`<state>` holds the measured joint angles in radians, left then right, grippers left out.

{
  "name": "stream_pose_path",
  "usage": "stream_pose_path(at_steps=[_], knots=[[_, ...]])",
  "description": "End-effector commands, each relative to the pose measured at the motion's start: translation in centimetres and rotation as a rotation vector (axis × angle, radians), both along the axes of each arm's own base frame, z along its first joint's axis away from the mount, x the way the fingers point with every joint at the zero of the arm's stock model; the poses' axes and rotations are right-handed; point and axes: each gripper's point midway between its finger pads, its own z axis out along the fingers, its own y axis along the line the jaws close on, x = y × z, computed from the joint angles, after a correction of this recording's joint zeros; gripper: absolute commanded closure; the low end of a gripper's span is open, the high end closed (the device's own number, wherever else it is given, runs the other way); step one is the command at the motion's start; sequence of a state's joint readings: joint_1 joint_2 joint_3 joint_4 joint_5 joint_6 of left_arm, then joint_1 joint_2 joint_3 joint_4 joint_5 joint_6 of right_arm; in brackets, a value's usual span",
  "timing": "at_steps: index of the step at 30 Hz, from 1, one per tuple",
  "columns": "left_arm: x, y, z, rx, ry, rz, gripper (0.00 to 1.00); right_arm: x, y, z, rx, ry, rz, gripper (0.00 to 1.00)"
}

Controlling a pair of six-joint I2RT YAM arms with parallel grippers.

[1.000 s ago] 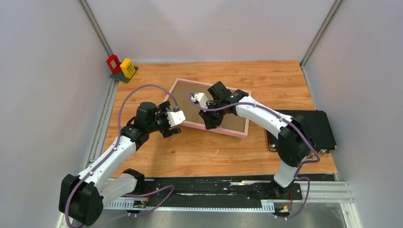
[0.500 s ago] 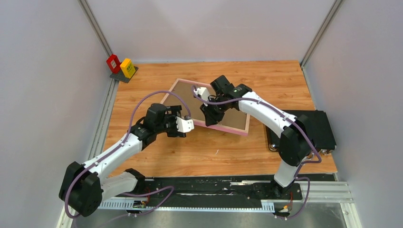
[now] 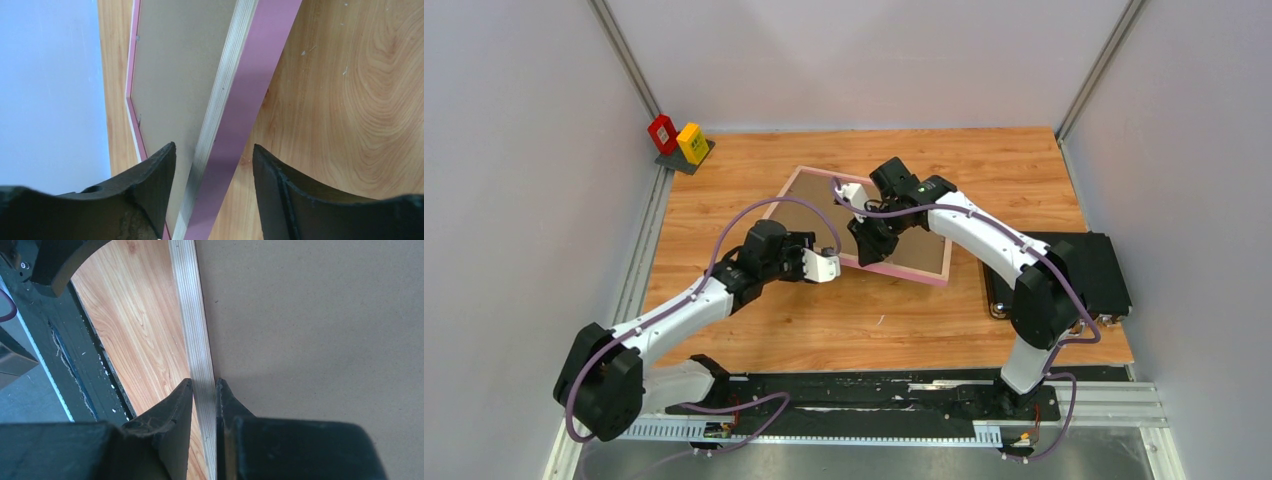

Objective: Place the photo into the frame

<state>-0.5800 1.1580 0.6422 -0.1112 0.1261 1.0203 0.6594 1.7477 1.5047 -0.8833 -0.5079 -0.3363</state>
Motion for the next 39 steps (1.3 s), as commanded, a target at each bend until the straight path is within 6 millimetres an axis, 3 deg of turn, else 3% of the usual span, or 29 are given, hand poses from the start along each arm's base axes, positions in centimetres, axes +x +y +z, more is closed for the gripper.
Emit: stream_pose_path(at_steps=[1,8,11,13,15,18,21,27,33,39], knots=[[0.9,-0.4,1.6,-0.026,-0.054,0.029,0.38,0.4,0.9,3.0,0.084,-0.010,-0.014,1.00],[0.6,-0.3,2.0,-0.045,-0.043,0.057,0.58,0.4,1.0,3.2,0.089,-0.008,-0.019,1.00],[0.5,-0.3,2.1,-0.039,-0.015,0.070,0.83,0.5,0.9,3.4,0.089,-0.016,-0.027,0.99],[0.5,-0.2,2.0,-0.030,0.009,0.083,0.93,0.6,0.8,3.8,0.089,-0.028,-0.035,0.92],[0.6,-0.2,2.2,-0.031,0.025,0.098,0.99,0.8,0.6,4.3,0.090,-0.047,-0.046,0.77],[0.6,0.0,2.5,-0.044,0.043,0.127,1.00,1.0,0.2,4.9,0.087,-0.085,-0.062,0.49],[0.2,0.0,2.7,-0.060,0.061,0.141,1.00,1.2,-0.4,5.8,0.087,-0.129,-0.080,0.31],[-0.5,0.2,4.3,-0.084,0.107,0.163,1.00,1.4,-1.5,9.0,0.106,-0.242,-0.105,0.22],[-1.1,-0.1,7.4,-0.078,0.161,0.148,1.00,1.5,-3.1,12.5,0.133,-0.394,-0.131,0.17],[-2.1,-0.4,9.5,-0.057,0.193,0.093,1.00,0.5,-3.9,14.2,0.151,-0.499,-0.096,0.14]])
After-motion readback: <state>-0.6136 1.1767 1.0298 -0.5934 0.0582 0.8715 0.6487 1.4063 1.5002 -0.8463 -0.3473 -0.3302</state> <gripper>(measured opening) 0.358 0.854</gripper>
